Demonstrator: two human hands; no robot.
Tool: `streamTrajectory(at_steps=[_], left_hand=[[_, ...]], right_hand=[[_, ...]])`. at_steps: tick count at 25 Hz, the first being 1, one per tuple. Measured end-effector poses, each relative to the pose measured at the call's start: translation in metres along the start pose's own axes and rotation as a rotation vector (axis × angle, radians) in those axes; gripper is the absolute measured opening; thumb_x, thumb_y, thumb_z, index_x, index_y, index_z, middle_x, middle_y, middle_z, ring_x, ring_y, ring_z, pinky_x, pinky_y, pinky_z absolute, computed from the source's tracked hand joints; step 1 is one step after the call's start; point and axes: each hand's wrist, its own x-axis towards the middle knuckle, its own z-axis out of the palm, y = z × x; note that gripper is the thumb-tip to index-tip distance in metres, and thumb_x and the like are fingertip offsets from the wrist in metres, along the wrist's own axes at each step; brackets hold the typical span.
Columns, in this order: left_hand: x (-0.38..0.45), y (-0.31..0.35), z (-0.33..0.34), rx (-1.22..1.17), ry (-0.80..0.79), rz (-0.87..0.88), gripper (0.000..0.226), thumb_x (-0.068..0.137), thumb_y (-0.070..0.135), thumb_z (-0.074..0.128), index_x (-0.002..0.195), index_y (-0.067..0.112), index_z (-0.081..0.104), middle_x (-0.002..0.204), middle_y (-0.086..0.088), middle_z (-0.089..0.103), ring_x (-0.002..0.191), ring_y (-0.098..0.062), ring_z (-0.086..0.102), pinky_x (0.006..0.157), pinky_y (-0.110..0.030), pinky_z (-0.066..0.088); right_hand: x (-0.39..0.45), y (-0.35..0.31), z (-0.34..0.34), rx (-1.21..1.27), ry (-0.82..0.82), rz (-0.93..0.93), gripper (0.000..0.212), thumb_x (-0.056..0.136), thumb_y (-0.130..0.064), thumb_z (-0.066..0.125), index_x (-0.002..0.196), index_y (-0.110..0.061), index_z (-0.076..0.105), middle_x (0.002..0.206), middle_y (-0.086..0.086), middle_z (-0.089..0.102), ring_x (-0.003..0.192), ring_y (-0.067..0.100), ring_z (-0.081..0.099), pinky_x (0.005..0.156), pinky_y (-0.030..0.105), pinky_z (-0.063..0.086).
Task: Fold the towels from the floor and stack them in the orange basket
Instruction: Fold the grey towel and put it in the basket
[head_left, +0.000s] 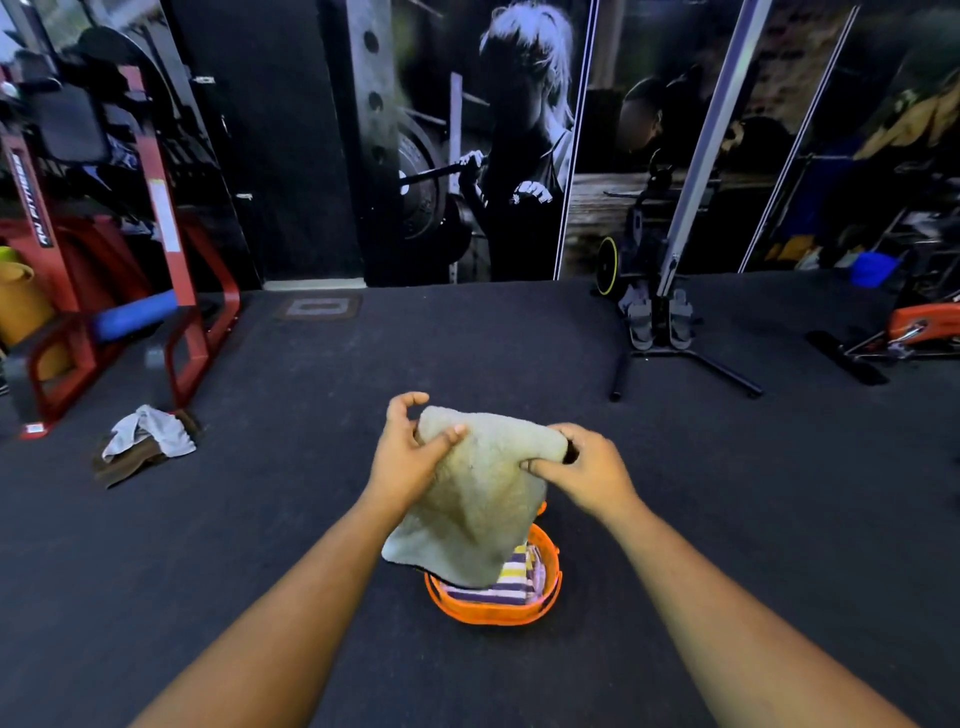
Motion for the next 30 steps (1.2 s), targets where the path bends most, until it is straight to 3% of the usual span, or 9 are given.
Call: streamTrajectory(at_steps=[5,10,14,16,19,23,25,27,30], left_hand=[[0.008,0.015,-0.019,-0.17,-0.183,0.059,0.099,0.072,0.021,0.092,0.153,0.032,0.037,0.134,0.003,0.061,0.119,-0.014,0.066,0.095,-0.034,0.058],[0.017,0.016,-0.032,-0.257,-0.055,0.009,0.106,0.065,0.032,0.097,0.152,0.031,0.038,0.129,-0.001,0.065,0.115,-0.015,0.068,0.093,-0.035,0.059],[0.021,-0.006,-0.044,-0.319,-0.3,-0.176,0.121,0.047,0.055,0.099,0.148,0.017,0.044,0.138,-0.009,0.065,0.122,-0.024,0.066,0.102,-0.044,0.055],[0.021,-0.007,-0.045,-0.289,-0.395,-0.189,0.098,0.058,0.045,0.098,0.139,0.01,0.056,0.13,-0.01,0.071,0.119,-0.027,0.069,0.103,-0.048,0.055],[0.027,0.0,-0.038,-0.216,-0.288,-0.17,0.05,0.079,0.022,0.089,0.123,0.011,0.068,0.117,-0.006,0.077,0.106,-0.023,0.074,0.096,-0.047,0.058],[0.042,-0.014,-0.038,-0.154,-0.011,-0.221,0.037,0.077,0.027,0.09,0.108,0.014,0.072,0.102,-0.003,0.079,0.091,-0.021,0.077,0.086,-0.049,0.062],[0.047,-0.024,-0.041,-0.206,0.1,-0.253,0.042,0.074,0.033,0.091,0.107,0.018,0.071,0.102,-0.002,0.079,0.094,-0.021,0.076,0.089,-0.051,0.061],[0.05,-0.03,-0.041,-0.435,0.136,-0.302,0.045,0.076,0.029,0.089,0.115,0.016,0.07,0.108,-0.005,0.078,0.101,-0.026,0.075,0.094,-0.054,0.059],[0.044,-0.031,-0.035,-0.782,0.097,-0.362,0.04,0.092,0.015,0.075,0.13,0.008,0.063,0.119,-0.014,0.075,0.107,-0.03,0.074,0.082,-0.047,0.062]], right_hand=[[0.003,-0.018,0.003,0.669,-0.051,0.151,0.028,0.088,-0.018,0.079,0.114,-0.016,0.069,0.118,0.009,0.071,0.112,0.025,0.068,0.091,0.034,0.056],[0.01,-0.058,0.015,0.969,-0.02,0.203,0.023,0.101,-0.019,0.062,0.121,-0.008,0.065,0.11,0.009,0.076,0.1,0.023,0.074,0.078,0.034,0.06],[0.024,-0.073,0.026,0.937,0.0,0.189,0.02,0.101,-0.023,0.062,0.116,-0.011,0.067,0.102,0.005,0.077,0.094,0.021,0.074,0.077,0.034,0.06],[0.03,-0.071,0.03,0.897,0.033,0.179,0.018,0.1,-0.026,0.063,0.112,-0.012,0.068,0.099,0.002,0.077,0.092,0.018,0.073,0.077,0.033,0.059],[0.039,-0.048,0.041,0.621,0.132,0.203,0.021,0.098,-0.039,0.066,0.104,-0.019,0.069,0.098,-0.003,0.075,0.091,0.013,0.071,0.081,0.038,0.059],[0.029,-0.007,0.08,0.32,0.359,0.286,0.025,0.093,-0.045,0.068,0.107,-0.024,0.065,0.12,0.005,0.065,0.097,0.014,0.067,0.089,0.037,0.055],[0.011,0.001,0.108,0.304,0.373,0.361,0.042,0.094,-0.045,0.068,0.123,-0.017,0.06,0.133,0.006,0.051,0.113,0.02,0.061,0.098,0.035,0.049],[-0.006,-0.002,0.139,0.434,0.271,0.588,0.074,0.086,-0.064,0.068,0.14,-0.019,0.046,0.142,0.001,0.044,0.131,0.024,0.05,0.11,0.043,0.042],[-0.007,0.0,0.165,0.822,0.111,0.908,0.11,0.053,-0.097,0.063,0.136,-0.025,0.048,0.134,-0.006,0.06,0.127,0.025,0.058,0.108,0.054,0.046]])
